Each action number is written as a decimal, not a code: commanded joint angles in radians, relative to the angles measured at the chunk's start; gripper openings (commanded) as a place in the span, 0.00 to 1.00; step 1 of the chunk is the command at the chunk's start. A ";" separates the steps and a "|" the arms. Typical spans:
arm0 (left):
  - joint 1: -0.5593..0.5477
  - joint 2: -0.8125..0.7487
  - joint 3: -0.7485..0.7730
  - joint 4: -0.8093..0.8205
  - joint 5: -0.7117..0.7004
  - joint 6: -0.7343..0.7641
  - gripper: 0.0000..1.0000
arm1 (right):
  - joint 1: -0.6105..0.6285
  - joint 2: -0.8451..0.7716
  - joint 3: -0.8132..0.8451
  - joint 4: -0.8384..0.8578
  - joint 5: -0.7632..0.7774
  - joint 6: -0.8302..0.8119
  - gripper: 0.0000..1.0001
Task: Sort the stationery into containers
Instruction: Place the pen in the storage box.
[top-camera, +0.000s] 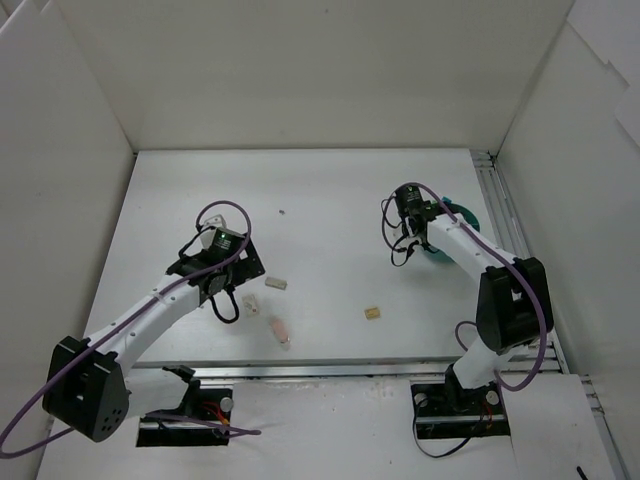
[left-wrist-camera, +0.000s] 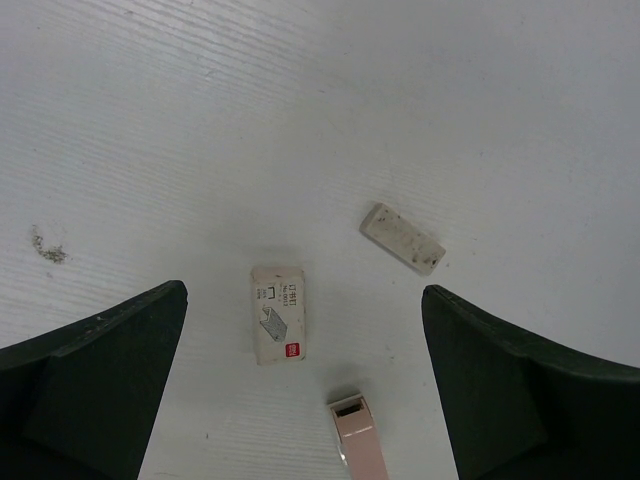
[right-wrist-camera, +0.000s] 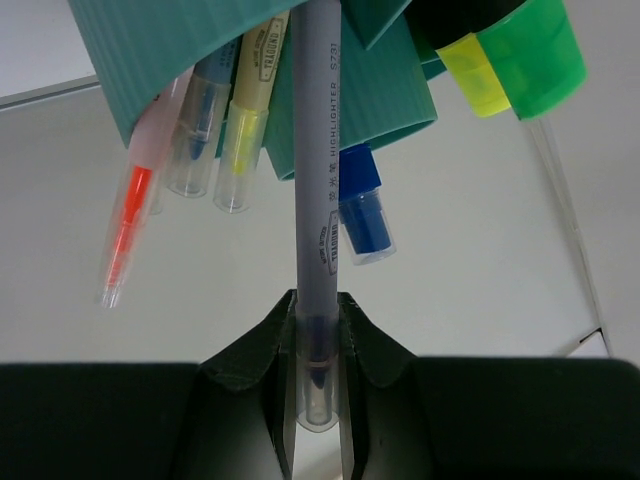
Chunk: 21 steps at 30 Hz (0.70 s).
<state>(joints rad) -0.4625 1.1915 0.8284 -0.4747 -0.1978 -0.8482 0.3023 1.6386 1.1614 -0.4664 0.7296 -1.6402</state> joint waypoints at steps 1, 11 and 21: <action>0.008 0.010 0.026 0.042 0.006 -0.003 1.00 | 0.000 0.006 0.021 0.035 0.070 -0.001 0.01; 0.018 0.022 0.012 0.067 0.023 -0.005 0.99 | 0.012 -0.002 -0.008 0.038 0.051 0.028 0.47; 0.018 -0.026 -0.032 0.096 0.075 0.000 1.00 | 0.050 -0.054 0.098 0.038 0.036 0.077 0.66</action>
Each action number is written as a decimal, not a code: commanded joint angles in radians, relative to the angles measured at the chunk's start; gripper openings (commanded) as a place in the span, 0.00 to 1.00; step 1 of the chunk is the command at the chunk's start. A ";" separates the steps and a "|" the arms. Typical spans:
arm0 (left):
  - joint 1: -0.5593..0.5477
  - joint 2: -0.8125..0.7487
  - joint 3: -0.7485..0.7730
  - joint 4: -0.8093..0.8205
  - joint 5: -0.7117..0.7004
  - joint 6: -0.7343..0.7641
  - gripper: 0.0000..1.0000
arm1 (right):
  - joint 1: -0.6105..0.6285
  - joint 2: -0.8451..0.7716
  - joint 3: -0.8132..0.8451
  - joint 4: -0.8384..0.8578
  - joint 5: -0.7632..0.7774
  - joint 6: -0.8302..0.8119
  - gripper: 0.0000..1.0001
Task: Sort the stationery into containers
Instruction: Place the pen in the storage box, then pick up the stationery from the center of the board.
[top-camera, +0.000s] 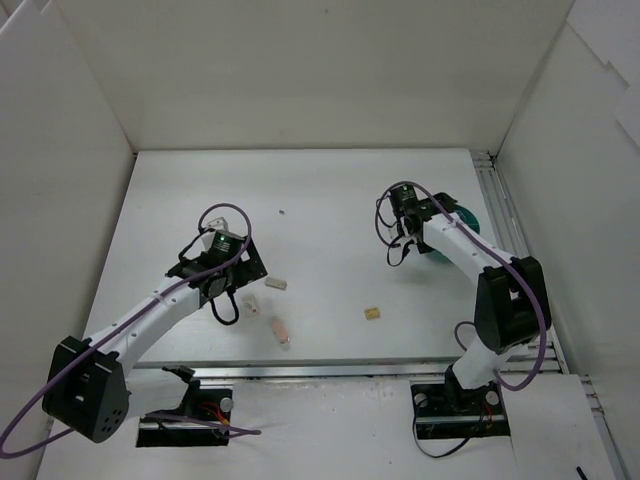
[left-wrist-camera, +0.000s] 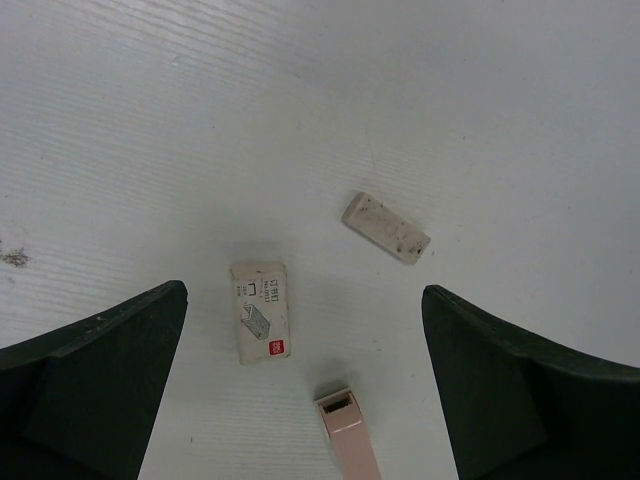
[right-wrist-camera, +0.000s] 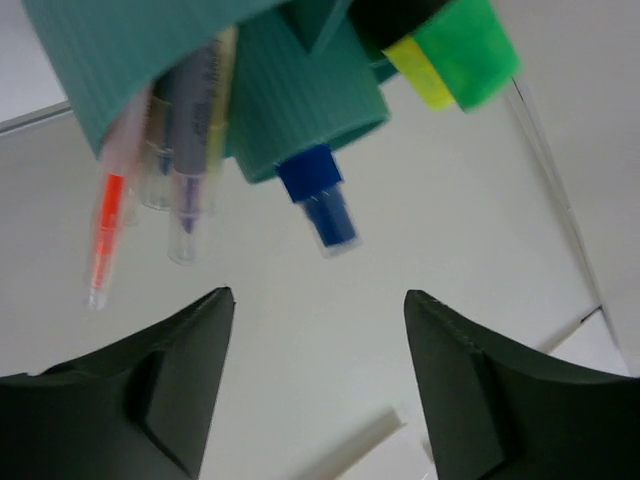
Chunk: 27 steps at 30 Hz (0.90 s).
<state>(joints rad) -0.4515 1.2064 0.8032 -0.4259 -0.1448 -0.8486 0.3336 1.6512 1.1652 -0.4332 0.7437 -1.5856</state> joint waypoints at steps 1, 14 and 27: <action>-0.002 -0.048 -0.012 0.052 0.022 0.000 0.99 | 0.027 -0.083 0.117 0.005 0.017 0.036 0.68; -0.050 -0.042 -0.088 0.062 0.027 -0.086 0.99 | 0.077 -0.120 0.436 0.008 -0.377 0.504 0.98; -0.095 0.120 -0.111 0.118 0.017 -0.158 0.87 | 0.084 -0.254 0.317 0.189 -0.440 1.291 0.98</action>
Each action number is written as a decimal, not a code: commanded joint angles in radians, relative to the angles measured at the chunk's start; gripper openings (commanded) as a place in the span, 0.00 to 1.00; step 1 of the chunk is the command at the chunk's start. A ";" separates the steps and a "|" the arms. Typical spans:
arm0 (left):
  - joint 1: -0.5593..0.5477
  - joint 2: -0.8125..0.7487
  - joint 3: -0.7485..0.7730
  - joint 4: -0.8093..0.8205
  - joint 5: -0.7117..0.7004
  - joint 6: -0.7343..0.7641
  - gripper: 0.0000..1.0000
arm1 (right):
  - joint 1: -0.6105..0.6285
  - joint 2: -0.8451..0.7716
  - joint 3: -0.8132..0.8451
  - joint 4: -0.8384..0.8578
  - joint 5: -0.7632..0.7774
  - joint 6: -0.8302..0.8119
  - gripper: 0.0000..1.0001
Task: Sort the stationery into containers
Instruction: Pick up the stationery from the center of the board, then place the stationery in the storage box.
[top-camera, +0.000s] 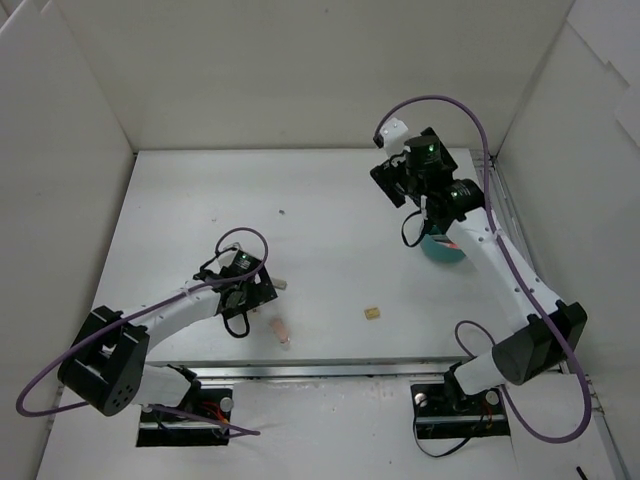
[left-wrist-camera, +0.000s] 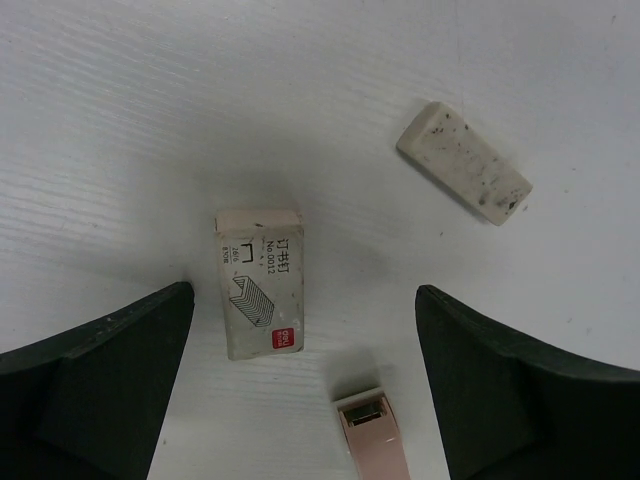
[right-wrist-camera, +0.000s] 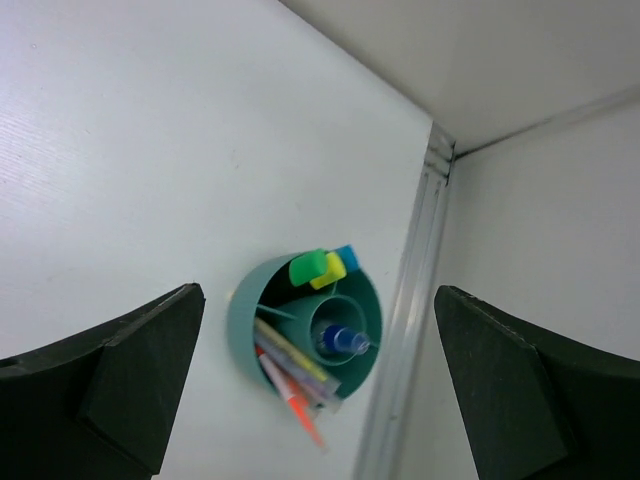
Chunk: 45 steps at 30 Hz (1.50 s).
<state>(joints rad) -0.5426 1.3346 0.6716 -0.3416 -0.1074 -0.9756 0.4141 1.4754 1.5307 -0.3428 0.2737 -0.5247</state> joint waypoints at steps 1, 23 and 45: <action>-0.003 -0.008 0.017 0.036 -0.021 -0.032 0.85 | 0.005 -0.105 -0.087 0.113 0.066 0.258 0.98; -0.031 -0.101 0.054 0.180 0.061 0.213 0.03 | -0.003 -0.194 -0.369 0.188 -0.349 0.612 0.98; -0.226 -0.137 0.223 0.325 0.422 0.976 0.00 | 0.074 0.080 -0.343 0.237 -1.171 0.842 0.77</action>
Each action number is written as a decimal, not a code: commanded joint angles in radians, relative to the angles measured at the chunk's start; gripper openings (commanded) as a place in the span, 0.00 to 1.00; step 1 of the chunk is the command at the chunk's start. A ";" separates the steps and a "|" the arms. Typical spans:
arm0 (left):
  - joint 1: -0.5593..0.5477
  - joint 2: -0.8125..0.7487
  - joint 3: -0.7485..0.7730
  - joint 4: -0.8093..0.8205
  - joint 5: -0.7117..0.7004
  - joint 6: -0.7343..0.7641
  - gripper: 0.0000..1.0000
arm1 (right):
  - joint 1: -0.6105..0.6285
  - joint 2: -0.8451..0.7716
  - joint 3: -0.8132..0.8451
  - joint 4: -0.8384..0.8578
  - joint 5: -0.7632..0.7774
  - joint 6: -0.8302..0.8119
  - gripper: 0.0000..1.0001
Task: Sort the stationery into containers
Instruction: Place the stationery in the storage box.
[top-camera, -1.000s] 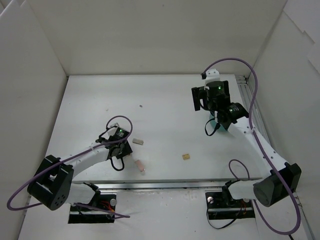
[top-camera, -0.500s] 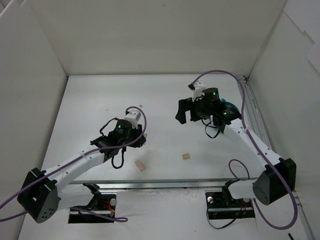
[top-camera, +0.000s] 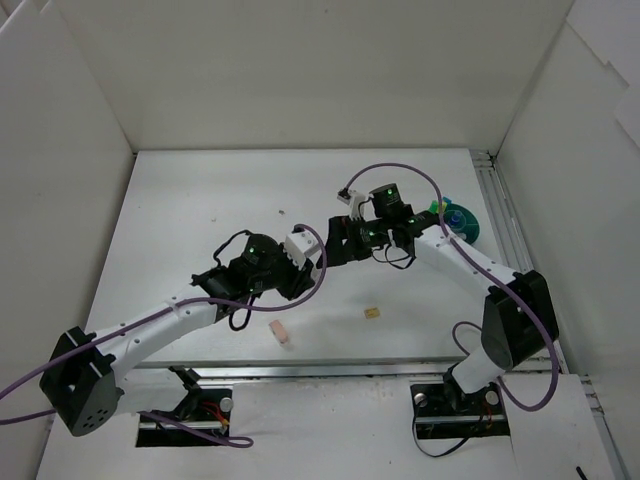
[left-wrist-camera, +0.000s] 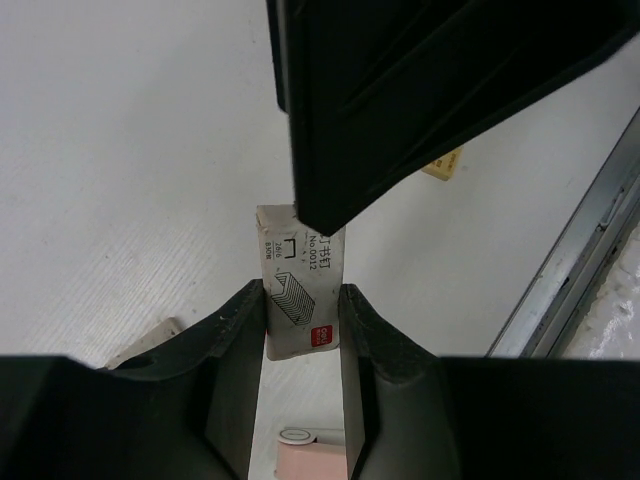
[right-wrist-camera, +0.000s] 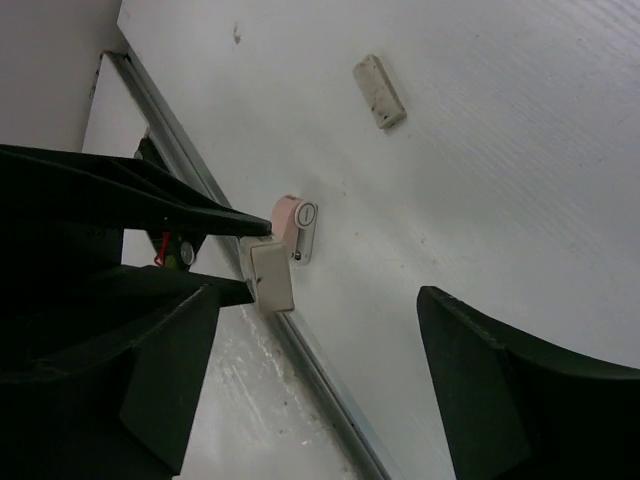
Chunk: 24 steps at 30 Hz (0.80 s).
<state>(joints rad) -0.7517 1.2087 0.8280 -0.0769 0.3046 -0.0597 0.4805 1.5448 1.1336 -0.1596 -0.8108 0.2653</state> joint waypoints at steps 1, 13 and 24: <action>-0.017 -0.014 0.068 0.069 0.010 0.060 0.00 | 0.009 0.023 0.052 0.057 -0.085 0.057 0.73; -0.026 -0.011 0.074 0.123 -0.008 0.104 0.00 | 0.049 0.040 0.029 0.154 -0.166 0.118 0.23; -0.026 -0.041 0.057 0.206 -0.035 0.100 0.00 | 0.055 0.026 0.020 0.152 -0.188 0.104 0.20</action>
<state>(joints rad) -0.7715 1.2064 0.8387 -0.0383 0.2821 0.0227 0.5228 1.5982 1.1355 -0.0463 -0.9245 0.3630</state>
